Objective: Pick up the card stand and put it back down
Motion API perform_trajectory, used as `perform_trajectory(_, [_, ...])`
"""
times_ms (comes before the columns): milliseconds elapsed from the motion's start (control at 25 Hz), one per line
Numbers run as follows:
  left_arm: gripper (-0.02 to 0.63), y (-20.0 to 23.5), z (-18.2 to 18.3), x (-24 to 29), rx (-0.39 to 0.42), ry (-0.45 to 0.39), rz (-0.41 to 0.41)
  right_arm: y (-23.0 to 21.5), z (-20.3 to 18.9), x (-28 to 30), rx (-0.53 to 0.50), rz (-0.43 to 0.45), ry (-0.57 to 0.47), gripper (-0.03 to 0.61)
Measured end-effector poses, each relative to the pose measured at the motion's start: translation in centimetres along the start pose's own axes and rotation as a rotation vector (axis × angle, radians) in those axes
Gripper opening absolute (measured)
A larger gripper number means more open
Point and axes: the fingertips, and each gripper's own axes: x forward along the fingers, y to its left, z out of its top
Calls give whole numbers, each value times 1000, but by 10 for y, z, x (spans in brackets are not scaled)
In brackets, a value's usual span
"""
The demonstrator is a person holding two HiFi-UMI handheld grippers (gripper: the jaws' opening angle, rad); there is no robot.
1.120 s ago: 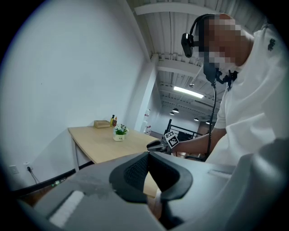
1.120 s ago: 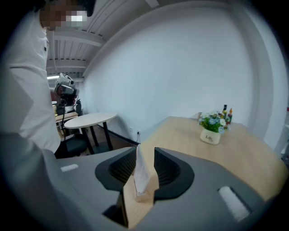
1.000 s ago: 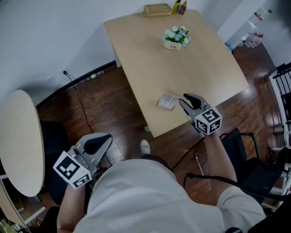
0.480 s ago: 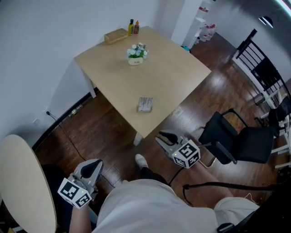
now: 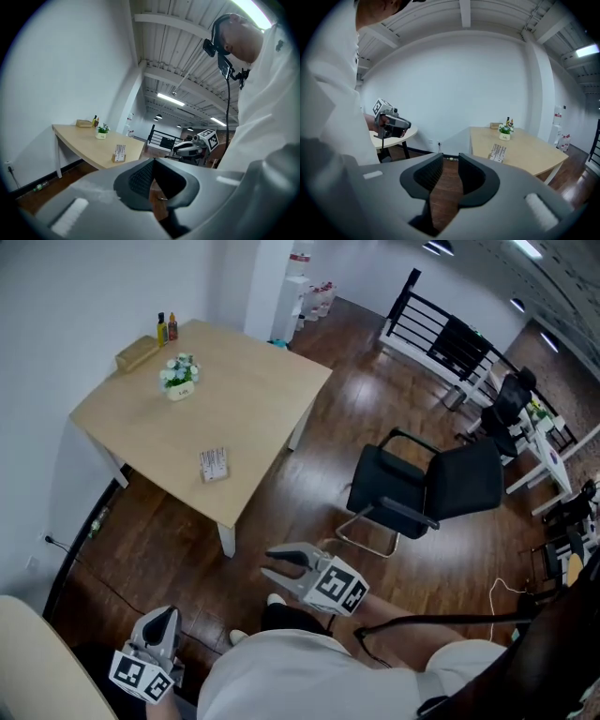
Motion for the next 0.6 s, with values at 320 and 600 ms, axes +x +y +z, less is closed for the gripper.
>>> perform_trajectory(320, [2, -23, 7, 28, 14, -7, -28, 9, -1, -27, -20, 16, -16, 107])
perform_trajectory(600, [2, -70, 14, 71, 52, 23, -102, 1, -8, -73, 16, -13, -55, 106])
